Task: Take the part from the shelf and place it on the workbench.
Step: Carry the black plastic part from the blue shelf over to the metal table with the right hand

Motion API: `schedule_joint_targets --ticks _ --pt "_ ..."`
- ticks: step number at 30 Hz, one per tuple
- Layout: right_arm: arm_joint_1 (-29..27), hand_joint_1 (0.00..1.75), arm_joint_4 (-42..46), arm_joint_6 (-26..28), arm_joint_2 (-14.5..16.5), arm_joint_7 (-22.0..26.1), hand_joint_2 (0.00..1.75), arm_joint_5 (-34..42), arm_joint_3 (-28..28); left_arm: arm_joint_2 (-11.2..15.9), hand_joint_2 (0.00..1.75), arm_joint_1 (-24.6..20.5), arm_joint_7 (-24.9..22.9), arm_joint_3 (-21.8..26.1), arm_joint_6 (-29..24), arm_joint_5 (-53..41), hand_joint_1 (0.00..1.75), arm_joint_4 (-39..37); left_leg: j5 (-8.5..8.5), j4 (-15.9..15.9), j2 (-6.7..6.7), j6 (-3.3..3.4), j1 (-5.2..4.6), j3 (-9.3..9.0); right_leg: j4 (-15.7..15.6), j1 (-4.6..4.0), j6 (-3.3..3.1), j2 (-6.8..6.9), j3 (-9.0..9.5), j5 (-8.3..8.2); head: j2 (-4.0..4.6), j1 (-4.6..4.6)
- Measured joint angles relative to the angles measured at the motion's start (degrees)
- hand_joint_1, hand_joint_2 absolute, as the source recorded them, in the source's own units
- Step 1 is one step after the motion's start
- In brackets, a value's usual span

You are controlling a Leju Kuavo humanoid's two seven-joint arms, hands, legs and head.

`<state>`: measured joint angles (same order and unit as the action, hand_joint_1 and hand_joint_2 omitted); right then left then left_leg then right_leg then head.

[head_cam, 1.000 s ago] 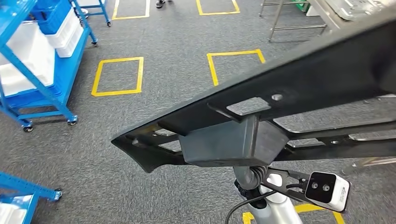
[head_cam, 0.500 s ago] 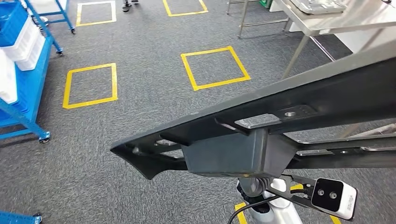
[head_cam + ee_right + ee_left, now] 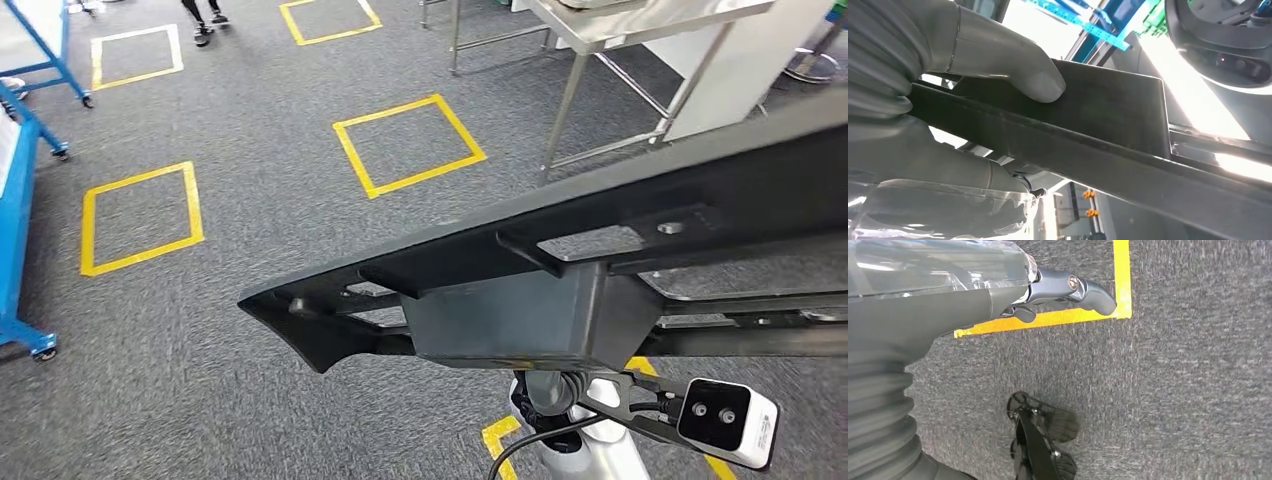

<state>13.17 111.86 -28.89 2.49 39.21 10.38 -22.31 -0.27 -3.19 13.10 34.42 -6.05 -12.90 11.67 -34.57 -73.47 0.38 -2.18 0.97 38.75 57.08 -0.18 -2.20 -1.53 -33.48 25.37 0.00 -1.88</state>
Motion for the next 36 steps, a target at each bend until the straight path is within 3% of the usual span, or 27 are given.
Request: schedule_joint_targets --ticks 1,2,3,5,7,9,11,13,14,15,16,17,20,22,24,26,27,29,30,31,32,33,34,36 --pt "0.0 1.75 0.0 0.0 0.0 0.0 1.75 0.0 0.0 0.0 1.75 0.0 0.0 0.0 0.0 0.0 0.00 0.0 0.73 -0.2 -0.05 0.07 0.00 0.30 0.0 -0.08 0.00 -0.69 0.06 0.01 0.00 0.00" --pt "-0.1 1.75 0.0 0.0 0.0 0.0 1.75 0.0 0.0 0.0 1.75 0.0 0.0 0.0 0.0 0.1 0.00 0.0 2.59 2.1 -0.25 0.21 0.01 -0.61 0.1 -0.11 0.03 -1.39 0.16 0.03 0.00 0.00" --pt "-0.1 1.75 0.0 0.0 0.0 0.0 1.75 0.0 0.0 0.0 1.75 0.0 0.0 0.0 0.0 0.1 0.00 0.0 4.98 6.1 -0.87 0.37 0.02 -2.35 0.2 -0.11 0.11 -2.04 0.26 0.09 0.00 0.00" --pt "-0.1 1.75 0.0 0.0 0.0 0.0 1.75 0.0 0.0 0.0 1.75 0.0 0.0 0.0 0.0 0.1 0.00 0.0 7.96 13.6 -2.89 0.78 0.04 -5.73 0.5 -0.18 0.48 -3.26 0.18 0.21 0.00 0.00" --pt "-0.1 1.75 0.0 0.0 0.0 0.0 1.75 0.0 0.0 0.0 1.75 0.0 -0.1 0.0 0.0 0.1 0.00 0.0 8.17 16.0 -3.74 1.20 -0.13 -6.77 0.6 -0.06 1.06 -4.25 -0.23 0.13 0.00 0.00" --pt "-0.1 1.75 0.0 -0.1 0.0 0.0 1.75 0.1 0.1 -0.1 1.75 -0.2 -0.3 0.0 0.0 0.1 0.00 0.0 8.43 16.3 -2.80 1.81 -0.17 -6.85 0.7 0.18 1.73 -4.88 -0.50 0.08 0.00 0.00" --pt "0.0 1.75 0.0 -0.3 0.0 0.0 1.75 0.2 0.2 -0.2 1.75 -0.3 -0.5 0.0 0.0 0.1 0.00 0.0 8.74 16.9 -1.68 2.54 -0.02 -7.04 2.9 0.11 2.29 -3.20 -1.56 1.55 0.00 0.01" --pt "0.1 1.75 0.0 -0.7 0.0 0.0 1.75 0.4 0.2 -0.4 1.75 -0.2 -0.9 0.0 0.0 0.1 0.00 0.0 8.79 17.1 -0.48 2.97 -0.07 -7.14 9.3 0.14 2.68 -0.49 -4.73 4.90 0.00 0.02" --pt "0.1 1.75 0.0 -0.8 0.0 0.0 1.75 0.4 0.2 -0.5 1.75 -0.1 -1.1 0.0 -0.1 0.1 0.00 0.0 8.74 17.1 0.18 3.07 -0.14 -7.12 13.1 0.31 2.86 0.23 -6.69 6.39 0.00 0.02" --pt "0.0 1.75 -0.1 -0.9 0.0 0.0 1.75 0.5 0.2 -0.6 1.75 0.0 -1.2 0.0 -0.2 0.1 0.00 0.0 8.67 17.1 0.82 3.12 -0.18 -7.12 15.7 0.51 3.04 0.61 -8.08 7.02 0.00 0.01" --pt "0.0 1.75 -0.2 -0.9 0.0 0.0 1.75 0.6 0.1 -0.7 1.75 -0.1 -1.3 0.1 -0.3 0.1 0.00 0.0 8.59 17.1 1.46 3.11 -0.20 -7.14 16.4 0.71 3.18 0.88 -8.54 6.63 0.00 0.01" --pt "0.1 1.75 -0.3 -0.8 0.0 0.0 1.75 0.8 0.0 -0.9 1.75 -0.1 -1.3 0.1 -0.3 0.1 0.00 0.0 8.49 17.0 2.04 3.04 -0.20 -7.20 14.8 0.88 3.26 1.17 -7.82 5.29 0.00 0.01" --pt "1.4 1.75 -1.0 0.8 -0.6 0.0 1.75 2.6 -0.6 -1.4 1.75 -0.2 -1.3 0.1 -0.6 -0.4 0.00 0.0 8.02 16.9 3.52 2.42 -0.37 -7.57 3.9 0.72 2.90 3.90 -2.21 0.77 0.00 0.01" --pt "2.6 1.75 -1.7 1.7 -1.8 0.0 1.75 4.4 -0.8 -1.6 1.75 -0.3 -1.3 0.2 -0.7 -1.0 0.00 0.0 7.70 16.8 4.41 1.80 -0.62 -7.79 0.7 0.24 2.43 4.86 -0.73 0.29 0.00 0.01" --pt "2.9 1.75 -2.2 0.8 -2.9 0.0 1.75 5.1 -0.2 -1.7 1.75 -0.4 -1.4 0.2 -0.8 -1.3 0.00 0.0 7.44 16.8 5.21 1.15 -0.62 -8.09 0.5 0.14 1.92 3.69 -0.70 0.16 0.00 0.01" --pt "2.8 1.75 -2.5 -1.3 -3.3 0.0 1.75 4.6 0.7 -1.8 1.75 -0.5 -1.3 0.2 -0.8 -1.5 0.00 0.0 6.11 15.2 3.97 0.56 -0.38 -7.74 0.0 0.40 1.28 2.61 -0.40 -0.09 0.00 0.00" --pt "2.6 1.75 -2.6 -2.3 -3.4 0.0 1.75 4.1 1.2 -1.8 1.75 -0.5 -1.2 0.2 -0.8 -1.5 0.00 0.0 4.61 12.7 2.75 0.35 -0.25 -6.67 -0.2 0.56 0.98 2.07 -0.25 -0.20 0.00 0.00" --pt "2.0 1.75 -2.7 -3.8 -3.3 0.0 1.75 3.2 2.1 -1.9 1.75 -0.3 -1.1 0.3 -0.8 -1.5 0.00 0.0 1.03 4.9 0.69 0.13 -0.13 -2.90 -0.1 0.47 0.63 0.94 -0.23 -0.18 0.00 0.00" --pt "1.6 1.75 -2.7 -4.1 -3.3 0.0 1.75 2.9 2.5 -1.9 1.75 -0.2 -1.0 0.4 -0.8 -1.5 0.00 0.0 0.04 1.5 0.31 0.05 -0.11 -1.07 -0.1 0.42 0.57 0.27 -0.21 -0.16 0.00 0.00" --pt "1.2 1.75 -2.7 -4.2 -3.2 0.0 1.75 2.7 2.7 -1.9 1.75 -0.1 -1.0 0.5 -0.8 -1.5 0.00 0.0 0.13 -0.1 0.13 0.03 -0.11 0.01 -0.1 0.38 0.54 -0.41 -0.18 -0.12 0.00 0.00" --pt "1.0 1.75 -2.7 -4.1 -3.0 0.0 1.75 2.6 2.9 -1.9 1.75 -0.1 -0.9 0.5 -0.8 -1.5 0.00 0.0 1.39 0.7 0.02 0.06 -0.10 0.03 0.0 0.36 0.56 -1.12 -0.11 -0.07 0.00 0.00" --pt "0.9 1.75 -2.7 -3.9 -2.9 0.0 1.75 2.5 3.0 -1.9 1.75 -0.1 -0.9 0.6 -0.8 -1.5 0.00 0.0 3.56 3.6 -0.26 0.15 -0.07 -1.01 0.1 0.38 0.64 -1.82 0.01 0.00 0.00 0.00" --pt "0.8 1.75 -2.7 -3.5 -2.7 0.0 1.75 2.4 3.0 -1.9 1.75 -0.2 -0.9 0.7 -0.8 -1.5 0.00 0.0 5.88 7.8 -1.08 0.31 0.00 -2.68 0.2 0.42 0.77 -2.48 0.12 0.10 0.00 0.00" --pt "1.0 1.75 -2.7 -2.5 -2.3 0.0 1.75 2.3 3.0 -1.9 1.75 -0.3 -1.0 1.1 -0.7 -1.5 0.00 0.0 8.41 14.5 -3.10 0.71 0.12 -5.65 0.4 0.37 1.23 -3.65 0.12 0.27 0.00 0.00"
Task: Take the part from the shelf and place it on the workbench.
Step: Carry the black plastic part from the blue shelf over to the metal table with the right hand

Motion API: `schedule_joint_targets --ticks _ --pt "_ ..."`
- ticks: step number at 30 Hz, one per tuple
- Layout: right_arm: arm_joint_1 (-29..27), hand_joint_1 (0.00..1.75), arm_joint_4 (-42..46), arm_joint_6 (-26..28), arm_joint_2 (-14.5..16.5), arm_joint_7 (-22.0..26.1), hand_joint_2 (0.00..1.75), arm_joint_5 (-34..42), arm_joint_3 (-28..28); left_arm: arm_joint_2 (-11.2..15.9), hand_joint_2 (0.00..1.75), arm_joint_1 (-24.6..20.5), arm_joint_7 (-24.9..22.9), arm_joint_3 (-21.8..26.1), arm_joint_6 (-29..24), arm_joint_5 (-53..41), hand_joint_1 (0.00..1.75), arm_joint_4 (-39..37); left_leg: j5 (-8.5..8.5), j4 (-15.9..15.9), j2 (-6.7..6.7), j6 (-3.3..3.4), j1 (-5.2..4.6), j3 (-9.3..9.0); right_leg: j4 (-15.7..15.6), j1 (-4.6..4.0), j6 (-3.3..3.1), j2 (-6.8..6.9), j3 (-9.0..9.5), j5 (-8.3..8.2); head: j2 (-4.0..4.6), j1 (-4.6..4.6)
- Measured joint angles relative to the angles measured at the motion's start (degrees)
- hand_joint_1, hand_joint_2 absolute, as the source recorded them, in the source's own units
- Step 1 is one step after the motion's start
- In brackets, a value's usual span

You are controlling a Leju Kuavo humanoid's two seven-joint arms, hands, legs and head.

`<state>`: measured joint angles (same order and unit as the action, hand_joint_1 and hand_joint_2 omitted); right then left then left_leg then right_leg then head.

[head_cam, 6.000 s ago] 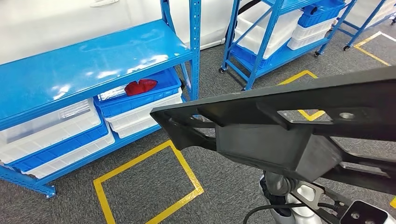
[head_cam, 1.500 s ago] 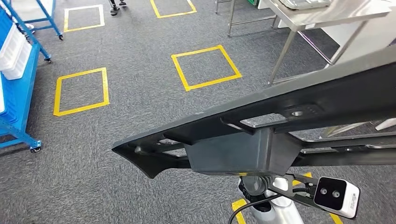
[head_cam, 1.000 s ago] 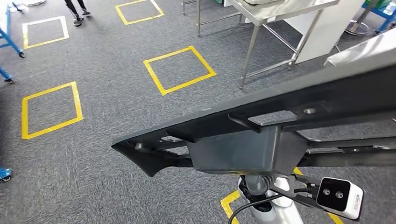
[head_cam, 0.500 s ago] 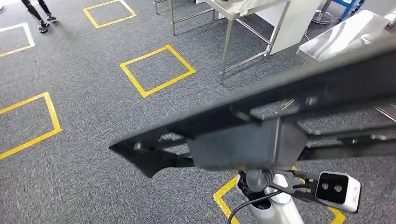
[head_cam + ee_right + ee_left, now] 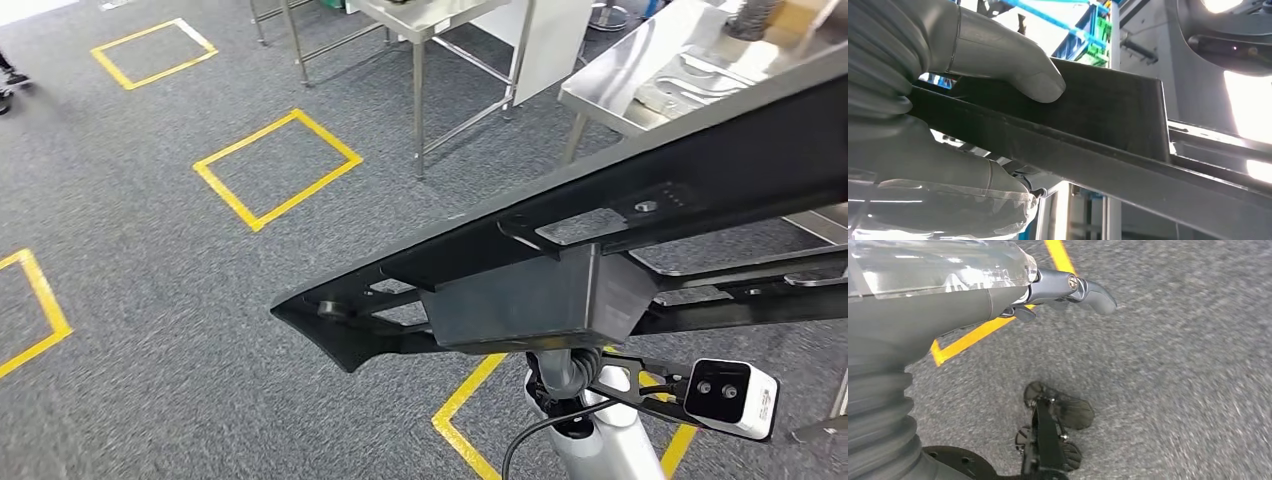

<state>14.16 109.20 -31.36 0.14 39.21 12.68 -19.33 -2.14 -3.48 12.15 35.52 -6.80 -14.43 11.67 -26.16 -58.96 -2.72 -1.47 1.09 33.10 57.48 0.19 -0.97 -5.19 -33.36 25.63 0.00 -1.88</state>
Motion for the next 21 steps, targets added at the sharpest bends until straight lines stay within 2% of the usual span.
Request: schedule_joint_targets --ticks 1,2,3,4,6,8,9,10,11,12,14,15,16,17,19,21 --pt "0.1 1.75 0.0 0.5 0.1 0.0 1.75 0.0 -0.1 0.0 1.75 -0.1 0.0 0.1 0.0 0.0 0.00 0.0 0.16 1.4 -0.64 0.24 -0.03 -0.63 0.1 0.03 0.30 -0.50 -0.14 -0.01 0.00 0.00" --pt "0.1 1.75 0.0 0.8 0.2 0.0 1.75 0.0 -0.1 0.0 1.75 -0.2 0.0 0.2 0.0 0.0 0.00 0.0 0.00 1.7 -0.62 0.49 -0.15 -0.81 0.0 0.10 0.67 -0.99 -0.29 -0.09 0.00 0.01" --pt "0.2 1.75 0.0 1.0 0.3 0.0 1.75 0.0 -0.2 0.0 1.75 -0.3 0.0 0.3 0.0 -0.1 0.00 0.0 0.11 1.7 -0.19 0.81 -0.15 -0.84 -0.1 0.14 1.06 -1.48 -0.42 -0.19 0.00 0.01" --pt "0.2 1.75 0.0 1.1 0.3 0.0 1.75 0.0 -0.2 -0.1 1.75 -0.4 0.0 0.3 0.0 -0.1 0.00 0.0 0.26 2.0 0.34 1.18 -0.10 -0.88 0.1 0.18 1.38 -1.36 -0.57 -0.03 0.00 0.01" --pt "0.5 1.75 0.1 1.7 0.3 0.0 1.75 -0.1 -0.3 -0.2 1.75 -0.5 0.0 0.3 0.0 -0.1 0.00 0.0 0.54 2.4 1.51 1.90 0.08 -1.00 3.2 0.06 1.85 0.94 -2.02 1.96 0.00 0.01" --pt "0.8 1.75 0.1 2.7 0.3 0.0 1.75 -0.1 -0.6 -0.2 1.75 -0.4 0.0 0.3 0.0 -0.1 0.00 0.0 0.53 2.5 2.75 2.27 -0.04 -0.99 10.7 0.13 2.16 3.86 -5.65 5.82 0.00 0.01" --pt "0.9 1.75 0.1 3.2 0.3 0.0 1.75 -0.1 -0.9 -0.2 1.75 -0.3 0.0 0.3 0.0 -0.1 0.00 0.0 0.48 2.5 3.42 2.32 -0.11 -0.98 14.6 0.20 2.32 4.46 -7.54 7.28 0.00 0.01" --pt "0.9 1.75 0.1 3.5 0.3 0.0 1.75 0.0 -1.0 -0.2 1.75 -0.3 -0.1 0.3 0.1 -0.1 0.00 0.0 0.40 2.5 4.08 2.34 -0.15 -0.99 16.9 0.28 2.44 4.72 -8.69 7.75 0.00 0.01" --pt "0.9 1.75 0.1 3.8 0.3 0.0 1.75 0.1 -1.2 -0.3 1.75 -0.3 -0.1 0.3 0.1 -0.1 0.00 0.0 0.32 2.4 4.71 2.30 -0.16 -1.05 16.8 0.34 2.49 4.88 -8.66 7.08 0.00 0.01" --pt "1.0 1.75 0.1 3.9 0.3 0.0 1.75 0.4 -1.4 -0.3 1.75 -0.4 -0.1 0.3 0.0 -0.1 0.00 0.0 0.22 2.4 5.27 2.19 -0.17 -1.16 14.3 0.37 2.46 5.15 -7.32 5.40 0.00 0.02" --pt "1.4 1.75 0.1 4.2 0.3 0.0 1.75 0.8 -1.6 -0.4 1.75 -0.5 -0.2 0.4 0.0 -0.1 0.00 0.0 -0.08 2.4 6.20 1.84 -0.30 -1.52 5.5 0.17 2.03 6.91 -2.65 1.71 0.00 0.01" --pt "1.5 1.75 0.1 4.4 0.3 0.0 1.75 1.0 -1.7 -0.4 1.75 -0.5 -0.2 0.4 -0.1 -0.1 0.00 0.0 -0.23 2.3 6.59 1.58 -0.40 -1.68 2.1 -0.03 1.73 7.77 -0.91 0.66 0.00 0.02" --pt "1.7 1.75 0.1 4.7 0.3 0.0 1.75 1.1 -1.8 -0.4 1.75 -0.5 -0.2 0.4 -0.1 -0.1 0.00 0.0 -0.35 2.3 6.98 1.30 -0.51 -1.80 0.3 -0.25 1.46 8.34 -0.01 0.27 0.00 0.01" --pt "1.8 1.75 0.1 4.9 0.3 0.0 1.75 1.1 -1.9 -0.4 1.75 -0.5 -0.2 0.5 -0.1 -0.1 0.00 0.0 -0.43 2.3 7.38 0.98 -0.59 -1.90 -0.2 -0.47 1.20 8.37 0.09 0.39 0.00 0.01" --pt "1.9 1.75 0.1 5.3 0.3 0.0 1.75 1.2 -2.1 -0.4 1.75 -0.6 -0.3 0.6 -0.2 -0.1 0.00 0.0 -0.70 2.3 7.91 0.32 -0.49 -2.11 -0.5 -0.33 0.66 7.22 0.06 0.11 0.00 0.00" --pt "2.0 1.75 0.1 5.6 0.3 0.0 1.75 1.3 -2.4 -0.5 1.75 -0.6 -0.3 0.7 -0.2 -0.1 0.00 0.0 -2.51 -0.2 6.19 -0.24 -0.29 -1.18 -1.0 0.01 -0.08 6.22 0.29 -0.21 0.00 0.00"
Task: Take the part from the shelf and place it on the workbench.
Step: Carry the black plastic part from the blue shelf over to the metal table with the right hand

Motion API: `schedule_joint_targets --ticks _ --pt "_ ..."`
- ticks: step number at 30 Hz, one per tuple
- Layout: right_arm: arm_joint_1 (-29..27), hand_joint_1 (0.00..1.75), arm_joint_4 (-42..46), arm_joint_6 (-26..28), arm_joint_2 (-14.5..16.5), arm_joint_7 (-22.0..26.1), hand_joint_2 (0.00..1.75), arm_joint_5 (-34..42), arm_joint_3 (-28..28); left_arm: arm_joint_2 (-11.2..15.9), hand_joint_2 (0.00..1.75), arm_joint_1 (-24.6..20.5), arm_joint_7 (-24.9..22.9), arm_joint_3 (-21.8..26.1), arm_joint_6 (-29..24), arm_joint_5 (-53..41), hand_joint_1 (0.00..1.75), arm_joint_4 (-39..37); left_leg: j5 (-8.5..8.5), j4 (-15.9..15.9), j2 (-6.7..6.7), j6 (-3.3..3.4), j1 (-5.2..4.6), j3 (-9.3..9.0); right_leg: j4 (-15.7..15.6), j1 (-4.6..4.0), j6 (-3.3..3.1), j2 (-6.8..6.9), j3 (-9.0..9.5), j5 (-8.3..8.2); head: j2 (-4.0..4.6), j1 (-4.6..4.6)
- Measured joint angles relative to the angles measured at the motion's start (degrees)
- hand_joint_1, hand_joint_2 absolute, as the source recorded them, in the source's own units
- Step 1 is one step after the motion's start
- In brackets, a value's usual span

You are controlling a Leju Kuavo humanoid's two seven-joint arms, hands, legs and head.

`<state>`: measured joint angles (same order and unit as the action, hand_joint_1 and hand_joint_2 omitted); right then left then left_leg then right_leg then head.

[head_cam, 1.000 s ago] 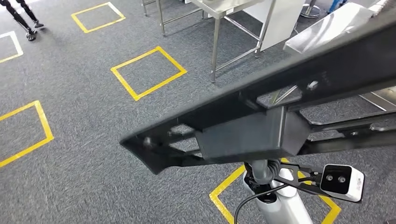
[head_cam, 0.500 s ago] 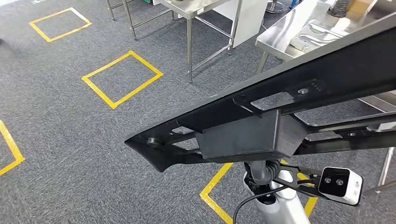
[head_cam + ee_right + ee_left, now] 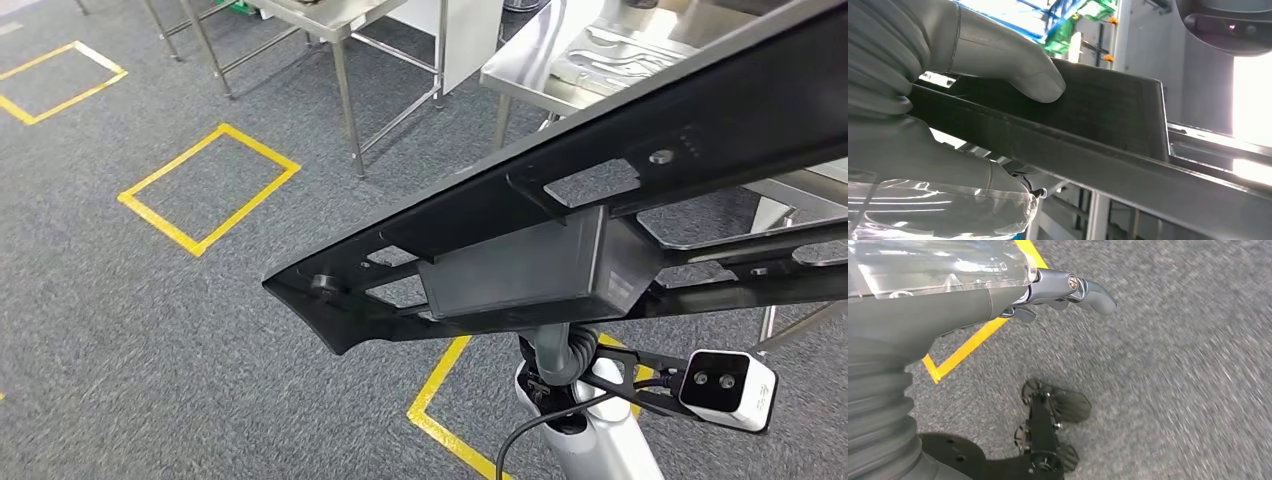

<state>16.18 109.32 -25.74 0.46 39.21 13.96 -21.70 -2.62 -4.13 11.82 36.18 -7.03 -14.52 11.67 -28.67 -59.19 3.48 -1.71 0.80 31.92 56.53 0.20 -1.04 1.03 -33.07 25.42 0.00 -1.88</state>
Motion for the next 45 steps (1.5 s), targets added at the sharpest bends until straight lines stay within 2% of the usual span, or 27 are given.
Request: schedule_joint_targets --ticks 2,3,4,5,7,9,11,13,15,17,18,20,21,24,26,28,30,32,34,35,36,37,39,40,42,44,45 --pt "0.2 1.75 0.0 0.1 0.0 0.0 1.75 0.1 -0.3 -0.1 1.75 0.1 0.0 0.1 0.0 0.0 0.00 0.0 -3.70 -7.2 -2.38 -0.37 0.14 3.36 -0.1 0.09 -0.41 -1.05 0.08 -0.12 0.00 0.00" --pt "0.2 1.75 -0.1 0.1 0.0 0.0 1.75 0.1 -0.5 -0.1 1.75 0.2 0.0 0.1 0.0 0.0 0.00 0.0 -5.26 -11.3 -2.84 -0.50 0.15 5.44 -0.1 0.05 -0.46 -1.69 0.06 -0.12 0.00 0.00" --pt "0.1 1.75 -0.2 0.1 0.0 0.0 1.75 0.1 -0.6 -0.1 1.75 0.3 0.0 0.1 -0.1 0.0 0.00 0.0 -5.89 -14.1 -3.02 -0.56 0.15 6.98 0.0 0.01 -0.49 -2.39 0.06 -0.09 0.00 0.00" --pt "0.1 1.75 -0.2 0.1 0.0 0.0 1.75 0.2 -0.7 -0.1 1.75 0.4 0.0 0.1 -0.1 0.0 0.00 0.0 -5.30 -14.7 -3.09 -0.55 0.15 7.55 0.1 -0.01 -0.49 -3.11 0.08 -0.05 0.00 0.00" --pt "0.1 1.75 -0.3 0.1 0.0 0.0 1.75 0.2 -0.8 -0.1 1.75 0.5 0.0 0.2 -0.1 0.0 0.00 0.0 -1.21 -9.1 -3.63 -0.32 0.21 5.41 0.4 0.01 -0.33 -4.50 0.19 0.10 0.00 0.00" --pt "0.2 1.75 -0.3 0.1 0.0 0.0 1.75 0.3 -0.9 -0.1 1.75 0.4 0.0 0.4 -0.1 0.0 0.00 0.0 2.06 -1.3 -5.68 0.13 0.32 2.02 0.7 -0.01 0.05 -5.76 0.08 0.28 0.00 0.00" --pt "0.2 1.75 -0.4 0.1 0.0 0.0 1.75 0.5 -0.9 0.0 1.75 0.4 0.0 0.5 0.0 0.0 0.00 0.0 2.57 1.7 -6.84 0.66 0.23 0.69 0.9 0.06 0.68 -6.81 -0.29 0.26 0.00 0.01" --pt "0.3 1.75 -0.5 0.1 -0.1 0.0 1.75 0.9 -0.9 -0.1 1.75 0.3 0.1 0.6 0.3 0.0 0.00 0.0 2.76 2.0 -5.87 1.29 0.22 0.57 0.9 0.21 1.42 -7.62 -0.55 0.18 0.00 0.01" --pt "0.4 1.75 -0.5 0.3 -0.2 0.0 1.75 1.1 -0.9 -0.3 1.75 0.2 0.4 0.7 0.8 0.0 0.00 0.0 3.06 2.6 -4.74 2.07 0.42 0.37 2.8 0.12 1.98 -6.02 -1.50 1.54 0.00 0.01" --pt "0.6 1.75 -0.5 0.6 -0.2 0.0 1.75 1.3 -0.9 -0.3 1.75 0.2 0.6 0.8 1.2 -0.1 0.00 0.0 3.14 2.8 -3.58 2.56 0.38 0.29 9.3 0.12 2.43 -2.96 -4.64 5.07 0.00 0.02" --pt "0.6 1.75 -0.5 0.7 -0.2 0.0 1.75 1.3 -0.9 -0.3 1.75 0.3 0.7 0.9 1.4 -0.1 0.00 0.0 3.09 2.8 -2.93 2.64 0.29 0.32 13.4 0.24 2.65 -2.08 -6.70 6.84 0.00 0.01" --pt "0.5 1.75 -0.7 1.0 -0.2 0.0 1.75 1.3 -0.9 -0.3 1.75 0.4 0.7 1.0 1.5 -0.2 0.00 0.0 2.96 2.7 -1.66 2.63 0.21 0.33 17.7 0.47 2.95 -1.46 -8.95 7.72 0.00 0.02" --pt "0.5 1.75 -0.7 1.1 -0.2 0.0 1.75 1.3 -0.9 -0.3 1.75 0.4 0.7 1.0 1.6 -0.2 0.00 0.0 2.86 2.7 -1.07 2.54 0.20 0.28 16.4 0.56 3.01 -1.24 -8.33 6.52 0.00 0.02" --pt "0.5 1.75 -0.8 1.1 -0.2 0.0 1.75 1.3 -0.9 -0.4 1.75 0.3 0.7 1.0 1.6 -0.2 0.00 0.0 2.39 2.4 0.35 1.93 0.02 -0.12 4.4 0.40 2.47 1.50 -2.13 1.35 0.00 0.02" --pt "0.6 1.75 -0.8 1.1 -0.2 0.0 1.75 1.3 -0.9 -0.4 1.75 0.3 0.7 1.0 1.6 -0.3 0.00 0.0 2.10 2.4 1.08 1.30 -0.22 -0.40 0.9 0.05 1.79 2.53 -0.42 0.54 0.00 0.02" --pt "0.6 1.75 -0.8 1.1 -0.2 0.0 1.75 1.4 -0.9 -0.4 1.75 0.2 0.7 1.0 1.6 -0.3 0.00 0.0 1.94 2.5 1.91 0.60 -0.22 -0.65 0.8 -0.08 1.15 1.35 -0.51 0.34 0.00 0.02" --pt "0.6 1.75 -0.7 1.1 -0.2 0.0 1.75 1.4 -1.0 -0.4 1.75 0.1 0.7 1.0 1.6 -0.4 0.00 0.0 0.73 1.1 0.73 -0.06 0.03 -0.27 0.4 0.16 0.42 0.30 -0.36 -0.01 0.00 0.02" --pt "0.7 1.75 -0.8 1.1 -0.2 0.0 1.75 1.4 -1.0 -0.4 1.75 0.1 0.8 1.0 1.6 -0.4 0.00 0.0 -2.63 -4.7 -1.86 -0.47 0.23 2.26 0.1 0.36 -0.10 -0.69 -0.23 -0.23 0.00 0.02" --pt "0.6 1.75 -0.8 1.1 -0.2 0.0 1.75 1.4 -1.1 -0.4 1.75 0.4 0.7 1.0 1.6 -0.5 0.00 0.0 -5.75 -12.6 -2.93 -0.66 0.24 6.06 0.2 0.25 -0.32 -1.98 -0.24 -0.23 0.00 0.01" --pt "0.5 1.75 -0.8 1.2 -0.2 0.0 1.75 1.3 -1.2 -0.4 1.75 0.5 0.7 1.0 1.6 -0.5 0.00 0.0 -5.95 -14.6 -3.04 -0.66 0.24 7.19 0.2 0.18 -0.34 -2.70 -0.22 -0.21 0.00 0.01" --pt "0.4 1.75 -0.8 1.2 -0.2 0.0 1.75 1.2 -1.2 -0.4 1.75 0.6 0.6 1.0 1.6 -0.5 0.00 0.0 -4.90 -14.2 -3.11 -0.58 0.24 7.23 0.3 0.15 -0.31 -3.43 -0.16 -0.18 0.00 0.01" --pt "0.2 1.75 -0.8 1.2 -0.1 0.0 1.75 1.0 -1.2 -0.4 1.75 0.6 0.6 1.1 1.6 -0.5 0.00 0.0 -2.90 -11.5 -3.37 -0.43 0.24 6.16 0.4 0.14 -0.25 -4.13 -0.07 -0.13 0.00 0.01" --pt "-0.3 1.75 -0.5 1.3 -0.1 0.0 1.75 0.6 -1.2 -0.4 1.75 0.6 0.5 1.1 1.7 -0.5 0.00 0.0 1.20 -3.1 -5.50 0.09 0.32 2.59 0.6 0.09 0.02 -5.36 -0.04 0.03 0.00 0.01" --pt "-0.5 1.75 -0.4 1.2 0.0 0.0 1.75 0.4 -1.2 -0.4 1.75 0.6 0.6 1.1 1.7 -0.4 0.00 0.0 2.25 -0.1 -6.58 0.38 0.33 1.29 0.7 0.11 0.29 -5.95 -0.18 0.03 0.00 0.01" --pt "-1.0 1.75 -0.1 1.0 0.1 0.0 1.75 0.1 -1.3 -0.3 1.75 0.6 0.6 1.1 1.7 -0.3 0.00 0.0 2.42 2.0 -7.46 0.97 0.19 0.44 0.8 0.26 0.99 -7.03 -0.58 -0.09 0.00 0.02" --pt "-1.6 1.75 0.3 0.6 0.2 0.0 1.75 -0.1 -1.3 -0.4 1.75 0.5 0.7 1.1 1.7 -0.1 0.00 0.0 2.68 2.3 -6.36 1.67 0.23 0.27 0.8 0.34 1.74 -7.59 -0.82 -0.11 0.00 0.02" --pt "-1.8 1.75 0.5 0.3 0.2 0.0 1.75 -0.3 -1.2 -0.5 1.75 0.4 0.7 1.1 1.7 -0.1 0.00 0.0 2.85 2.7 -5.69 2.10 0.35 0.12 1.6 0.26 2.02 -6.76 -1.24 0.53 0.00 0.02"
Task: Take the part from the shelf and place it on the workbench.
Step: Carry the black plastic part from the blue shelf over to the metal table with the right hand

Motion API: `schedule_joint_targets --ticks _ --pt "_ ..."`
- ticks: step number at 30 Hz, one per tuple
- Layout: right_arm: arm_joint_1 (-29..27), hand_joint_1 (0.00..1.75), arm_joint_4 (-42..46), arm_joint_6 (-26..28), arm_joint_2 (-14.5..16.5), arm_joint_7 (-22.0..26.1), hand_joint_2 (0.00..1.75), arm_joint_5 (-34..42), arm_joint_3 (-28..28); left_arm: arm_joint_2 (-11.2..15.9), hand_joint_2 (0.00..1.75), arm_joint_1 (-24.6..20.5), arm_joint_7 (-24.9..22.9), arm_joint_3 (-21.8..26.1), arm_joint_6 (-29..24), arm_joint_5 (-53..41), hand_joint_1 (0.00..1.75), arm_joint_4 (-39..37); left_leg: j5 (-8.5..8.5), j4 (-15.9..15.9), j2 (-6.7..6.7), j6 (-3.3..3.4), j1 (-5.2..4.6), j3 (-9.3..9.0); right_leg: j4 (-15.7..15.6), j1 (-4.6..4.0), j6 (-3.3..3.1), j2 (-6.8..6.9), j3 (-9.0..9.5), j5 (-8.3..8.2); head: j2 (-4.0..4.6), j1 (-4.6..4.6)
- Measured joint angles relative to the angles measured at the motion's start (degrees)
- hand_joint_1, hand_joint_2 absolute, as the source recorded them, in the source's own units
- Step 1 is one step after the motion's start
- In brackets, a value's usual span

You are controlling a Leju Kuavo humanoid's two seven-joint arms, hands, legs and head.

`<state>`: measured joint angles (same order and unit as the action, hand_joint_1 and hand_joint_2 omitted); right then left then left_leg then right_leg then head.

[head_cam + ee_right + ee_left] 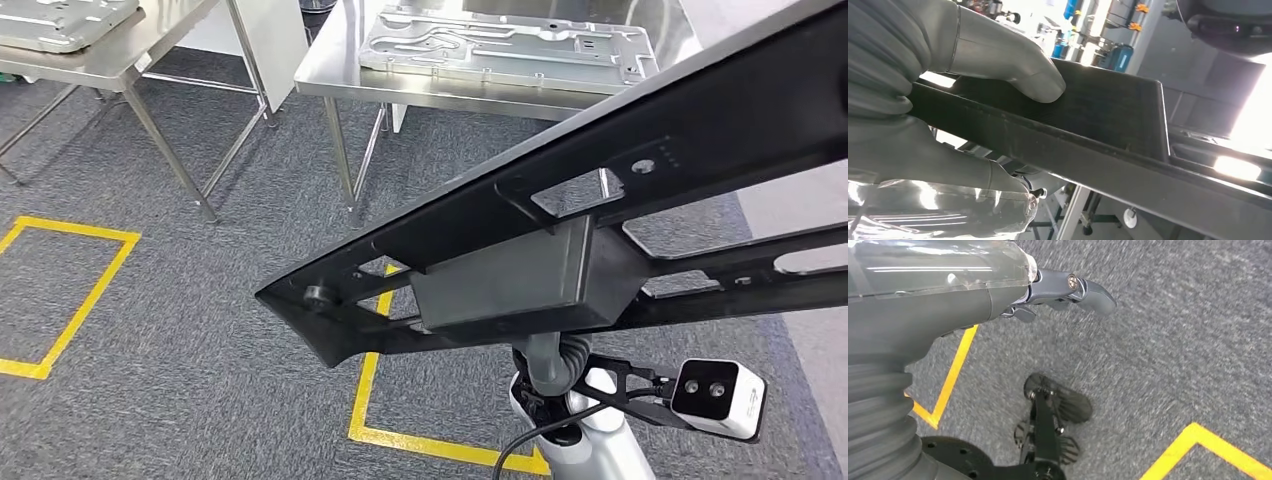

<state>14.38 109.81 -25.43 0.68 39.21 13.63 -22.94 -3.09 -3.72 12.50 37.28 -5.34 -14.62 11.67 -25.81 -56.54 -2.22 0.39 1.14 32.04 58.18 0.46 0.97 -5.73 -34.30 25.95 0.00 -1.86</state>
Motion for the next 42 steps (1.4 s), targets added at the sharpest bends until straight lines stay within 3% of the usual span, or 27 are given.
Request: schedule_joint_targets --ticks 1,3,4,5,6,7,9,11,14,16,19,20,21,22,23,25,27,29,31,33,35,36,37,40,42 --pt "-0.1 1.75 0.1 -0.2 0.1 0.0 1.75 -0.2 0.0 -0.1 1.75 0.0 0.0 0.0 0.0 0.0 0.00 0.0 0.15 0.3 0.69 0.35 0.13 -0.14 2.0 -0.09 0.24 1.33 -0.93 1.24 0.00 0.01" --pt "-0.3 1.75 0.2 -0.4 0.3 0.0 1.75 -0.3 0.1 -0.1 1.75 0.1 0.0 0.0 -0.1 -0.1 0.00 0.0 0.16 0.5 2.06 0.76 0.03 -0.25 9.0 0.04 0.61 4.29 -4.37 4.95 0.00 0.01" --pt "-0.5 1.75 0.2 -0.4 0.3 0.0 1.75 -0.4 0.1 -0.1 1.75 0.2 -0.1 0.0 -0.1 -0.1 0.00 0.0 0.10 0.5 2.72 0.80 -0.04 -0.23 12.7 0.17 0.82 4.91 -6.19 6.38 0.00 0.01" --pt "-0.7 1.75 0.2 -0.4 0.4 0.0 1.75 -0.4 0.1 -0.1 1.75 0.3 -0.1 0.0 -0.1 -0.2 0.00 0.0 0.02 0.5 3.39 0.80 -0.09 -0.23 15.0 0.30 0.97 5.20 -7.35 6.90 0.00 0.01" --pt "-0.8 1.75 0.2 -0.4 0.4 0.0 1.75 -0.4 0.1 -0.1 1.75 0.3 -0.1 0.0 -0.1 -0.3 0.00 0.0 -0.07 0.4 4.04 0.75 -0.10 -0.25 15.1 0.39 1.07 5.38 -7.42 6.35 0.00 0.01" --pt "-0.9 1.75 0.2 -0.3 0.4 0.0 1.75 -0.4 0.1 -0.1 1.75 0.2 -0.1 0.0 -0.1 -0.3 0.00 0.0 -0.19 0.3 4.63 0.65 -0.10 -0.30 12.9 0.44 1.09 5.67 -6.24 4.83 0.00 0.01" --pt "-0.9 1.75 0.2 -0.2 0.5 0.0 1.75 -0.8 0.1 -0.1 1.75 0.1 -0.1 0.0 -0.1 -0.5 0.00 0.0 -0.57 -0.1 5.60 0.24 -0.21 -0.44 4.8 0.30 0.80 7.44 -1.86 1.33 0.00 0.01" --pt "-1.0 1.75 0.4 0.0 0.8 0.0 1.75 -1.1 0.1 -0.1 1.75 0.0 -0.1 0.0 0.0 -0.9 0.00 0.0 -0.98 -0.4 6.36 -0.36 -0.46 -0.56 -0.2 -0.05 0.16 8.82 0.69 -0.06 0.00 0.01" --pt "-1.1 1.75 0.9 0.4 1.0 0.0 1.75 -1.3 0.3 0.0 1.75 -0.1 0.0 0.0 0.4 -1.4 0.00 0.0 -1.36 -0.5 7.39 -1.38 -0.45 -0.81 -0.7 -0.19 -0.83 7.68 0.70 -0.18 0.00 0.00" --pt "-1.1 1.75 1.2 0.6 1.1 0.0 1.75 -1.1 0.4 0.1 1.75 -0.3 0.0 0.0 0.6 -1.6 0.00 0.0 -2.93 -2.5 6.02 -1.99 -0.21 -0.13 -1.1 0.06 -1.51 6.74 0.85 -0.48 0.00 0.01" --pt "-1.6 1.75 1.3 0.6 1.3 0.0 1.75 -1.0 0.5 0.2 1.75 -0.1 -0.1 0.0 1.0 -1.6 0.00 0.0 -8.16 -13.0 3.05 -2.46 -0.06 4.67 -1.3 0.12 -2.06 5.21 0.91 -0.64 0.00 0.00" --pt "-1.9 1.75 1.4 0.5 1.3 0.0 1.75 -1.0 0.5 0.2 1.75 0.0 -0.2 0.0 1.1 -1.6 0.00 0.0 -9.05 -16.1 2.79 -2.53 -0.06 6.20 -1.2 0.07 -2.08 4.54 0.93 -0.64 0.00 0.00" --pt "-2.2 1.75 1.5 0.3 1.3 0.0 1.75 -1.1 0.5 0.2 1.75 0.2 -0.2 0.0 1.3 -1.6 0.00 0.0 -8.79 -17.2 2.68 -2.52 -0.06 6.86 -1.2 0.04 -2.09 3.86 0.97 -0.63 0.00 0.00" --pt "-2.6 1.75 1.6 0.0 1.3 0.0 1.75 -1.2 0.6 0.3 1.75 0.2 -0.1 0.0 1.5 -1.7 0.00 0.0 -7.40 -15.9 2.57 -2.44 -0.05 6.44 -1.2 0.03 -2.07 3.17 1.04 -0.61 0.00 0.00" --pt "-2.8 1.75 1.7 -0.3 1.4 0.0 1.75 -1.4 0.7 0.3 1.75 0.3 -0.1 0.0 1.7 -1.7 0.00 0.0 -5.21 -12.6 2.25 -2.27 -0.04 5.03 -1.1 0.02 -2.01 2.51 1.14 -0.57 0.00 0.00" --pt "-3.0 1.75 2.0 -0.8 1.7 0.0 1.75 -1.8 1.0 0.4 1.75 0.2 0.1 0.0 2.1 -2.0 0.00 0.0 -1.73 -4.7 0.30 -1.72 0.03 1.58 -0.9 -0.04 -1.68 1.26 1.15 -0.48 0.00 0.00" --pt "-3.1 1.75 2.1 -0.9 2.0 0.0 1.75 -2.1 1.3 0.5 1.75 0.2 0.2 0.0 2.4 -2.2 0.00 0.0 -0.93 -1.1 -0.96 -1.13 -0.06 0.04 -0.8 -0.01 -1.03 0.21 0.86 -0.57 0.00 0.00" --pt "-3.4 1.75 2.3 -0.6 2.0 0.0 1.75 -2.6 1.7 0.5 1.75 0.1 0.2 0.0 2.7 -2.5 0.00 0.0 -0.82 -0.8 -0.31 -0.48 -0.14 -0.08 -0.9 0.11 -0.26 -0.47 0.64 -0.71 0.00 0.00" --pt "-3.7 1.75 2.8 -0.2 2.0 0.0 1.75 -3.3 2.1 0.4 1.75 -0.1 0.1 0.0 3.1 -2.8 0.00 0.0 -0.47 -0.4 0.43 0.36 0.01 -0.21 0.7 0.07 0.30 1.15 -0.08 0.44 0.00 0.01" --pt "-3.9 1.75 3.3 0.0 2.0 0.0 1.75 -3.7 2.6 0.5 1.75 -0.1 0.1 0.0 3.7 -3.0 0.00 0.0 -0.29 -0.2 1.12 0.89 0.01 -0.20 6.8 0.09 0.65 3.94 -2.88 3.89 0.00 0.01" --pt "-4.4 1.75 3.7 -0.1 2.0 0.0 1.75 -4.0 3.1 0.5 1.75 0.1 0.2 0.0 4.2 -3.1 0.00 0.0 -0.34 -0.3 1.79 1.03 -0.13 -0.08 14.3 0.25 0.94 5.06 -6.49 6.97 0.00 0.01" --pt "-4.6 1.75 3.9 -0.2 2.0 0.0 1.75 -4.0 3.3 0.5 1.75 0.2 0.2 0.0 4.4 -3.1 0.00 0.0 -0.38 -0.3 2.10 1.04 -0.17 -0.04 15.8 0.31 1.01 5.20 -7.24 7.11 0.00 0.01" --pt "-4.8 1.75 4.1 -0.2 2.0 0.0 1.75 -4.0 3.5 0.5 1.75 0.2 0.2 0.0 4.6 -3.2 0.00 0.0 -0.45 -0.3 2.32 1.00 -0.18 -0.05 15.0 0.34 1.00 5.30 -6.80 6.14 0.00 0.01" --pt "-4.9 1.75 4.6 -0.4 2.0 0.0 1.75 -4.0 4.1 0.5 1.75 0.1 0.3 0.0 5.0 -3.4 0.00 0.0 -0.80 -0.4 2.64 0.56 -0.29 -0.31 3.4 0.15 0.40 5.90 -0.58 1.13 0.00 0.01" --pt "-4.9 1.75 4.9 -0.4 2.0 0.0 1.75 -3.8 4.5 0.5 1.75 0.0 0.4 0.0 5.0 -3.5 0.00 0.0 -1.03 -0.5 2.77 -0.03 -0.46 -0.41 -0.7 -0.16 -0.16 6.09 1.53 0.32 0.00 0.01"
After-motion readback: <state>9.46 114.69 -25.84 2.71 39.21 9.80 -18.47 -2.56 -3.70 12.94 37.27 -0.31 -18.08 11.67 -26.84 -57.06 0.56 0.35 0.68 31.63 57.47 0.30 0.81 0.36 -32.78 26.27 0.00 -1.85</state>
